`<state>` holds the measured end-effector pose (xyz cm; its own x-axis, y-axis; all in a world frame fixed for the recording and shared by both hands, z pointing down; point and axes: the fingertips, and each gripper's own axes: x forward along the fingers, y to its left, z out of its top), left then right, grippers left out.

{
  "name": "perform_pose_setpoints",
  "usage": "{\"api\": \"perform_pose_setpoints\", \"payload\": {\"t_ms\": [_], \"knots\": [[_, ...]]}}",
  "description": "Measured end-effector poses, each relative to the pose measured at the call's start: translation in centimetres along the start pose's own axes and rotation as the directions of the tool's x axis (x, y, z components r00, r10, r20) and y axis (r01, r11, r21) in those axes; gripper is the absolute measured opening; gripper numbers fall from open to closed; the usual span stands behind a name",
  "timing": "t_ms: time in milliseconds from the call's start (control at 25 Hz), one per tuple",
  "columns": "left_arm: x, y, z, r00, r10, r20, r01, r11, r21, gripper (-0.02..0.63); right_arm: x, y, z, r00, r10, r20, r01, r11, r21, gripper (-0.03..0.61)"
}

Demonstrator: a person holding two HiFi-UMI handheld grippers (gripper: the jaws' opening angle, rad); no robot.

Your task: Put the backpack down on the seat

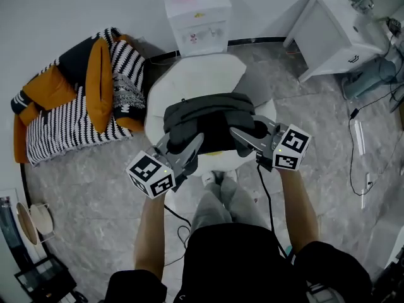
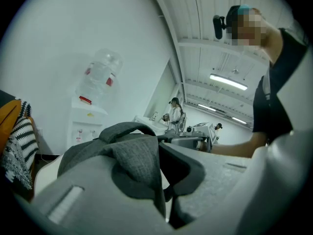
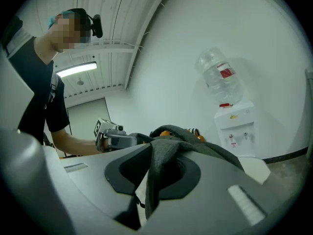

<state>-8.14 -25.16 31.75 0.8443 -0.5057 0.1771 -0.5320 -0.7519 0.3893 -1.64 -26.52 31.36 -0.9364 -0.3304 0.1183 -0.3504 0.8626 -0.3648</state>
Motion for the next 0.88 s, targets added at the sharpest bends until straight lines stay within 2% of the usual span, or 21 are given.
{"api": "perform_pose_setpoints", "payload": {"t_ms": [480,880], "knots": [[0.6,2.0,-4.3,0.998,-0.015,-0.054,0.011,0.998,-0.067,0.025,0.8,-1.5,-4.4,0.999,-0.044,-0.029,0.046,0.995,0.084,0.051],[1.3,4.4,-6.4,0.997,-0.016,-0.079,0.008,0.995,-0.098,0.025,1.9,-3.4,-6.8,0.997,-0.054,-0.058,0.059,0.993,0.105,0.051]]}}
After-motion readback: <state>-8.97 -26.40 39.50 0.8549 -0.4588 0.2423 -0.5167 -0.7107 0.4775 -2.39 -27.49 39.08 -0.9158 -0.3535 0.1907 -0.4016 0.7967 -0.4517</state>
